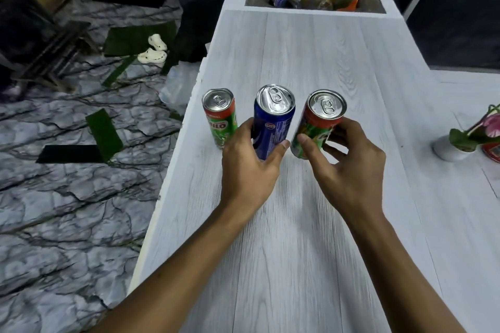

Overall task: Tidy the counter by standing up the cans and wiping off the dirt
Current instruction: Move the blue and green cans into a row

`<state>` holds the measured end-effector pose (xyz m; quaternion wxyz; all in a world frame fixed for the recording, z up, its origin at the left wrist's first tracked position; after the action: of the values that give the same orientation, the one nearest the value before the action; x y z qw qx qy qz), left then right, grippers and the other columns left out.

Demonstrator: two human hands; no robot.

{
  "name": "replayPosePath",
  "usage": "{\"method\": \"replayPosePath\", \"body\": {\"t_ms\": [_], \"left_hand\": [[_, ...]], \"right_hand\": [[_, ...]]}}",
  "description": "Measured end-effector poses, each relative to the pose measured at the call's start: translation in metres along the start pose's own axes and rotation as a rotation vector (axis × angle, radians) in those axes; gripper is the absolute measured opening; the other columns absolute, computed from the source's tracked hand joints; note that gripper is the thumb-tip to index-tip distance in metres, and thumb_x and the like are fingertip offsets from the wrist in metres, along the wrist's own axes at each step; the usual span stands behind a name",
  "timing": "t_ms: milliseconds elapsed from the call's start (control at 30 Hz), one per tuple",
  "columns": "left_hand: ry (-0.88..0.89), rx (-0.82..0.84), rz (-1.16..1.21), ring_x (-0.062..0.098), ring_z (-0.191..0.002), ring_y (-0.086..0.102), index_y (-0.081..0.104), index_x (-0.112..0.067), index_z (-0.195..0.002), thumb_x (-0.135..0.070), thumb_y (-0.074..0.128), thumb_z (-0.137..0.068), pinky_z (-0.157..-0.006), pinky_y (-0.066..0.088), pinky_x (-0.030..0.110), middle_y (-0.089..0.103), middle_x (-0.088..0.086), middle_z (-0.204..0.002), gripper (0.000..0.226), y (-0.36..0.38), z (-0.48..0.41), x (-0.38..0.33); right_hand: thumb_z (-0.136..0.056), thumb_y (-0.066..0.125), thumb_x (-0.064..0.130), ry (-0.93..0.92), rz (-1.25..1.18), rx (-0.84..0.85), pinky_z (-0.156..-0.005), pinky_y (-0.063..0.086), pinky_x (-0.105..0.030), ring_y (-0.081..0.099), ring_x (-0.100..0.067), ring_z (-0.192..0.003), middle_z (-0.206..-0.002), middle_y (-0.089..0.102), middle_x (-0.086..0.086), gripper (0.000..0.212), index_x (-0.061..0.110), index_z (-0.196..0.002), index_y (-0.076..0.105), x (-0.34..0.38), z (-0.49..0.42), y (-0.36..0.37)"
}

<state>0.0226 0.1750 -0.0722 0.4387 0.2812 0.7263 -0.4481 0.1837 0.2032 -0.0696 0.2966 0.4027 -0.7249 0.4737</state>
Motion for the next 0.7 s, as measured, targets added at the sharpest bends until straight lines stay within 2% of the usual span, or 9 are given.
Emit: {"method": "replayPosePath", "body": {"t_ms": [133,333,433,500,567,700], "left_hand": [[-0.030,-0.009,-0.004,0.012,-0.119,0.061,0.055,-0.011,-0.139,-0.029,0.080,-0.089,-0.090,0.045,0.002,0.066,0.000,-0.130,0.058,0.012,-0.004,0.005],[-0.082,-0.056,0.009,0.010,-0.121,0.057,0.049,-0.012,-0.144,-0.026,0.077,-0.092,-0.095,0.051,0.016,0.061,0.001,-0.135,0.060,0.027,-0.005,0.011],[-0.119,-0.074,0.033,0.012,-0.126,0.057,0.044,-0.011,-0.149,-0.022,0.074,-0.095,-0.099,0.050,0.018,0.057,0.002,-0.141,0.063,0.032,-0.007,0.012],[-0.142,-0.087,0.036,0.014,-0.130,0.055,0.040,-0.011,-0.152,-0.023,0.072,-0.096,-0.104,0.051,0.026,0.055,0.002,-0.144,0.065,0.035,-0.008,0.013],[-0.159,-0.097,0.040,0.016,-0.132,0.054,0.038,-0.011,-0.153,-0.024,0.071,-0.097,-0.106,0.052,0.033,0.053,0.003,-0.145,0.066,0.036,-0.009,0.013],[-0.163,-0.100,0.044,0.016,-0.132,0.054,0.037,-0.010,-0.153,-0.021,0.070,-0.097,-0.108,0.051,0.036,0.053,0.004,-0.146,0.066,0.040,-0.012,0.012]], "right_hand": [[-0.086,0.079,0.050,0.015,0.006,-0.007,-0.082,0.053,-0.007,0.068,-0.002,-0.101,-0.109,0.067,0.015,0.058,0.016,-0.130,0.061,-0.007,-0.007,0.003],[-0.086,0.081,0.047,0.040,0.003,0.006,-0.082,0.051,-0.004,0.066,0.000,-0.101,-0.111,0.067,0.014,0.058,0.015,-0.130,0.061,-0.016,-0.011,0.010],[-0.086,0.081,0.046,0.043,0.014,0.019,-0.083,0.049,-0.003,0.065,0.001,-0.102,-0.113,0.070,0.009,0.058,0.015,-0.131,0.061,-0.019,-0.011,0.015],[-0.086,0.081,0.047,0.055,0.018,0.028,-0.082,0.049,-0.002,0.063,0.003,-0.102,-0.116,0.072,0.006,0.059,0.015,-0.132,0.061,-0.021,-0.012,0.018],[-0.085,0.081,0.048,0.064,0.017,0.038,-0.083,0.050,-0.004,0.064,0.003,-0.102,-0.118,0.072,0.004,0.060,0.015,-0.132,0.061,-0.023,-0.012,0.020],[-0.086,0.081,0.047,0.073,0.012,0.045,-0.085,0.054,-0.010,0.066,0.000,-0.103,-0.118,0.073,0.004,0.059,0.015,-0.132,0.061,-0.025,-0.013,0.024]]}}
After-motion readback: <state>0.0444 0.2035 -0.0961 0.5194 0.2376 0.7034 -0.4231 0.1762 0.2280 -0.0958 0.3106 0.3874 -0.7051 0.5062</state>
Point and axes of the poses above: each hand's wrist, its own z-axis away from the middle knuckle, its own y-axis out of the palm, x = y × z, the point moved 1 cm from there along -z, towards the middle knuckle
